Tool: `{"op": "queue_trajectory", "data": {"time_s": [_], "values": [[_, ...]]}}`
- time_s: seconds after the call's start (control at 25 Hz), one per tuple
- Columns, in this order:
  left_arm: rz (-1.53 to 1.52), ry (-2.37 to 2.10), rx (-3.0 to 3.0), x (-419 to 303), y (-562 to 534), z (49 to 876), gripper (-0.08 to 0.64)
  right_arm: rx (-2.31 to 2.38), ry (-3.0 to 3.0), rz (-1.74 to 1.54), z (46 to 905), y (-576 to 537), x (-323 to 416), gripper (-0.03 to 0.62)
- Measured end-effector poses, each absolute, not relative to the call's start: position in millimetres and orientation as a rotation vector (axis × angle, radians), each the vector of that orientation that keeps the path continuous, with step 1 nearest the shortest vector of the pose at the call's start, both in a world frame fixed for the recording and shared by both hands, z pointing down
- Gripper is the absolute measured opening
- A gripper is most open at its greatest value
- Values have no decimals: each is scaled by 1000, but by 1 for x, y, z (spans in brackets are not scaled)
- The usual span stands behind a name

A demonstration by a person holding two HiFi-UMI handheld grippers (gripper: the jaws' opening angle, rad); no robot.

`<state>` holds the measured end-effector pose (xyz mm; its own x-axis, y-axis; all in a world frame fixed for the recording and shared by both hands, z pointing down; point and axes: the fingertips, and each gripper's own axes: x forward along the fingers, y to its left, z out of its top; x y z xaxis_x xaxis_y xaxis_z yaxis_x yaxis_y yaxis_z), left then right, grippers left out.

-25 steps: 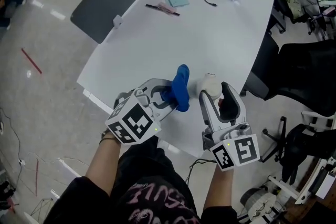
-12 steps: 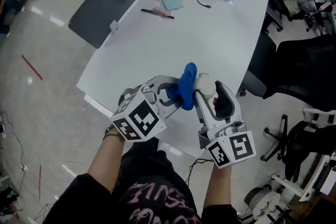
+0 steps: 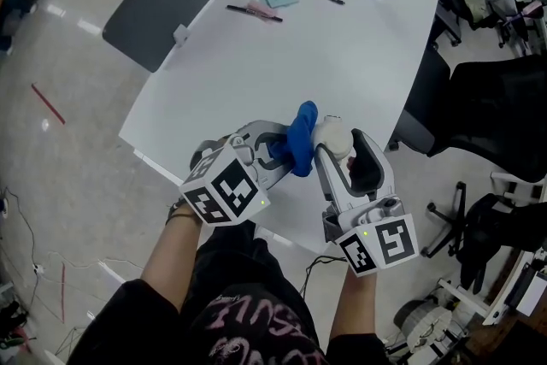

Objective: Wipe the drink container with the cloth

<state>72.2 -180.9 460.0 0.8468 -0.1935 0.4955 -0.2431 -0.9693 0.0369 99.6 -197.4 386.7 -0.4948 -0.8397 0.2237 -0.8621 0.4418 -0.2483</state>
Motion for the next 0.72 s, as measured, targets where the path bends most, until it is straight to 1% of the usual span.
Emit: {"op": "queue_trajectory", "data": {"time_s": [0.24, 0.72], "values": [[852, -320, 2870, 72, -179, 496, 95, 1536, -2603, 515, 388, -199, 99, 268], [961, -271, 2801, 72, -181, 541, 97, 1527, -2588, 514, 392, -200, 99, 275]]}}
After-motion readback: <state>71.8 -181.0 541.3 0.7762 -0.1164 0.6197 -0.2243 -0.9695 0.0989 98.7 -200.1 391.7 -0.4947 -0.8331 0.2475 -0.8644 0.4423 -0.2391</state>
